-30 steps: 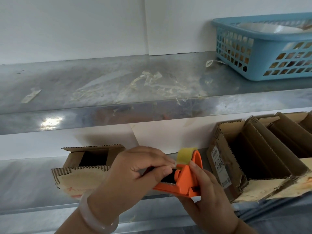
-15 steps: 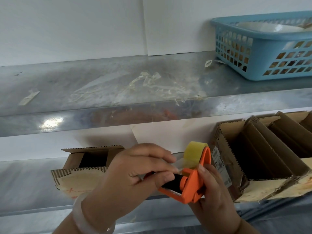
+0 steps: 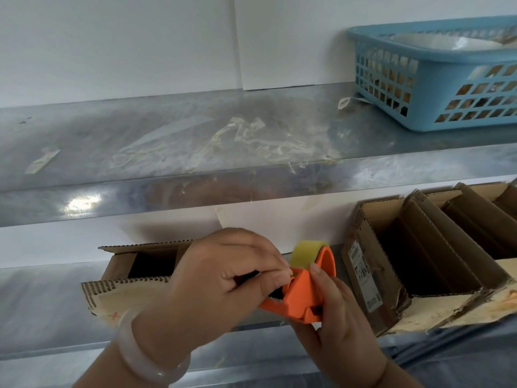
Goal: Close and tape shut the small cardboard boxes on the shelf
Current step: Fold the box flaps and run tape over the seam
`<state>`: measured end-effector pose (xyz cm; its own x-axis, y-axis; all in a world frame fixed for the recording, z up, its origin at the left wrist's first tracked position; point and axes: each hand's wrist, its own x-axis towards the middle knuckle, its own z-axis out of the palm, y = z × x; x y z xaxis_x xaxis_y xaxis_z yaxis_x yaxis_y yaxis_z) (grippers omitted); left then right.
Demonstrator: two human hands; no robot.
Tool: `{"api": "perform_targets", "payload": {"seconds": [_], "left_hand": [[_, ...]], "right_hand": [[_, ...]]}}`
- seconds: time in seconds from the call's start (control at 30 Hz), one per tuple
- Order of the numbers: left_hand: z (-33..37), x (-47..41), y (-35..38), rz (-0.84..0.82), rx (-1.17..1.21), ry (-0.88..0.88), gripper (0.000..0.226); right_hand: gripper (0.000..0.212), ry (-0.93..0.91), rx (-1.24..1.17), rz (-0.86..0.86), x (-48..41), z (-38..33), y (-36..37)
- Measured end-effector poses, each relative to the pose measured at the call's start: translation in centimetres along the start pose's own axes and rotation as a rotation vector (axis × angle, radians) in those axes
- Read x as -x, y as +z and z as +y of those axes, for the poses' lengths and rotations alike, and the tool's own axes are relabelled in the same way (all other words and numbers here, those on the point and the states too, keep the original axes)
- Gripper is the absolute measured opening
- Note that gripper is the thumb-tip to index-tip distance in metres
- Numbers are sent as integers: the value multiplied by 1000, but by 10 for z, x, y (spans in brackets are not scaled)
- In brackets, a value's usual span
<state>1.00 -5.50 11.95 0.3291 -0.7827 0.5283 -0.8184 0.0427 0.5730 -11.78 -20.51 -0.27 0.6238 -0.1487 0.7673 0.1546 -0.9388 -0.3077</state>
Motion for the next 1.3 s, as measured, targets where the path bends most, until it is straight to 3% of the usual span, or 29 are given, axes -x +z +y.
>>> {"api": "perform_targets", "payload": {"seconds": [0.23,0.4,0.7,0.8,0.93,1.0,1.2,1.3], "left_hand": [[5,-1,6,69,96,-81,16],[6,-3,5,89,25,-131,17],[-4,-7,6,275,137,-367,25],[-2,-8,4,255,94,-398,20],[-5,-8,-4,476,192,-649,13],[-6,-6,-9,483,188,-688,13],[-7,17,-25,465,-40,-634,21],[-4,31,-28,484,-214,-541,10]], "right_hand": [[80,64,-17,-43,4,1,2],[79,157,-41,-130,8,1,2],[87,324,-179,-319,13,-4,3],[93,486,-260,-458,24,-1,-1],[93,626,-377,-679,27,12,-1],[90,629,-402,-727,25,18,-2],[87,534,-387,-777,13,23,0],[87,478,-329,-802,9,19,2]]}}
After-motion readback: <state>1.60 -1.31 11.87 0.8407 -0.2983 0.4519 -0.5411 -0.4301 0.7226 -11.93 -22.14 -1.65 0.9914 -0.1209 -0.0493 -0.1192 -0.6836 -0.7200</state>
